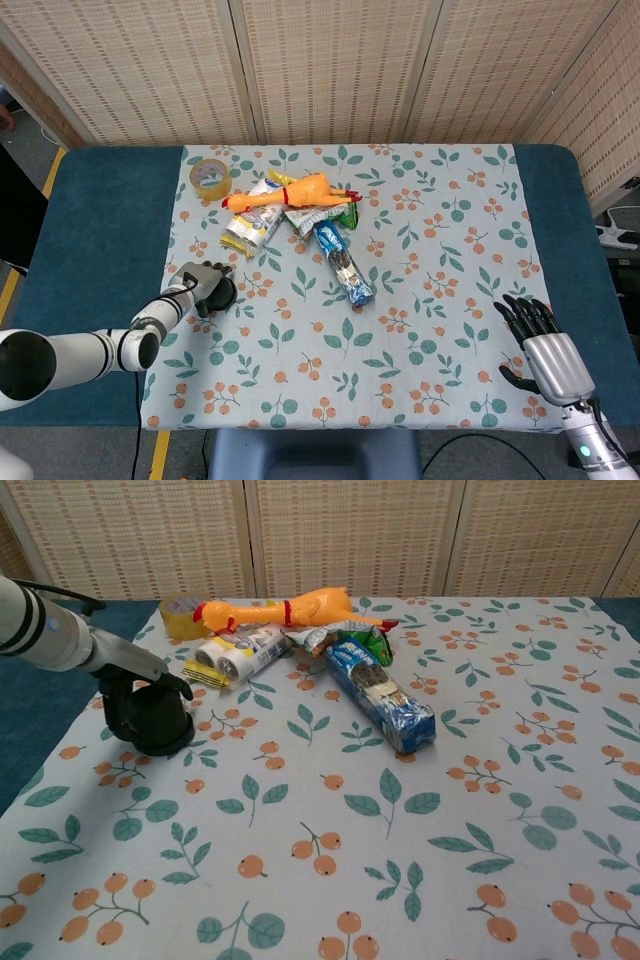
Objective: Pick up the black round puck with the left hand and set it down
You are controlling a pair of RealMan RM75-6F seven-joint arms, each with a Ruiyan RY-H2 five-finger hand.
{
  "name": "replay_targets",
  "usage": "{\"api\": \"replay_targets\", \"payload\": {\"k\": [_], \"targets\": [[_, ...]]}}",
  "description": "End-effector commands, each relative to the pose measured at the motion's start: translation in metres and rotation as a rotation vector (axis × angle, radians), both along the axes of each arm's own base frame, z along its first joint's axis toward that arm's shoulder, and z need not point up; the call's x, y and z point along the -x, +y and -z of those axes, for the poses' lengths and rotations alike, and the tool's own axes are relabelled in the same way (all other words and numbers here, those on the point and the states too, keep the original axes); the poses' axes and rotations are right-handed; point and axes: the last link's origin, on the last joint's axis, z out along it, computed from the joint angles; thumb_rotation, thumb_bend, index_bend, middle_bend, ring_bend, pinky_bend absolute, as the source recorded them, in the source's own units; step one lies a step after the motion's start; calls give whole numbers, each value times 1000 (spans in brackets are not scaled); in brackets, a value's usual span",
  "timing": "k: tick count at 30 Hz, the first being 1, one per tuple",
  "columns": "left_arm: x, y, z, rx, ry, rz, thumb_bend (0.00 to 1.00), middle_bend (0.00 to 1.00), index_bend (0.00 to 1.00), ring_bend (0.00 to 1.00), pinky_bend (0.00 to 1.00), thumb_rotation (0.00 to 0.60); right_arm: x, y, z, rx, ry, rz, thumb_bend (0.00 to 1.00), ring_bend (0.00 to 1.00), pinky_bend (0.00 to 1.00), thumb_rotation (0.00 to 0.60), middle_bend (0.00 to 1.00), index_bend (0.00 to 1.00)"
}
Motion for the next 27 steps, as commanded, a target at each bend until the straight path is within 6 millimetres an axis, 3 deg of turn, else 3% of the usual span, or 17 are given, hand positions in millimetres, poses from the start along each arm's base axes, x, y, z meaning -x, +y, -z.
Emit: {"api": "replay_targets", "payload": {"k": [1,7,12,15,20,23,27], "targets": [[1,-1,2,2,5,3,361,56,38,4,275,600,0,0,0,-1,-1,0,113,0,0,600,0,0],[4,-1,7,0,40,37,361,173,226,87,355,600,0,0,-1,0,-3,0,113,0,0,600,0,0],[4,-2,9,-2,52,50,360,221,274,118,381,600,0,0,-1,0,-1,1,113,0,0,600,0,0],[6,-4,11,-1,57,57,361,252,280,160,449,600,0,0,0,-3,-1,1,113,0,0,600,0,0],[9,-9,16,11,21,70,374,391,346,389,732,600,0,0,0,-3,-2,2,113,0,0,600,0,0],[13,-14,18,12,-1,94,391,506,415,527,834,600,-1,1,0,-6,-4,0,113,0,0,600,0,0],[21,-20,20,8,-38,111,450,641,538,623,910,600,-1,2,0,-9,-6,-2,113,0,0,600,0,0]]}}
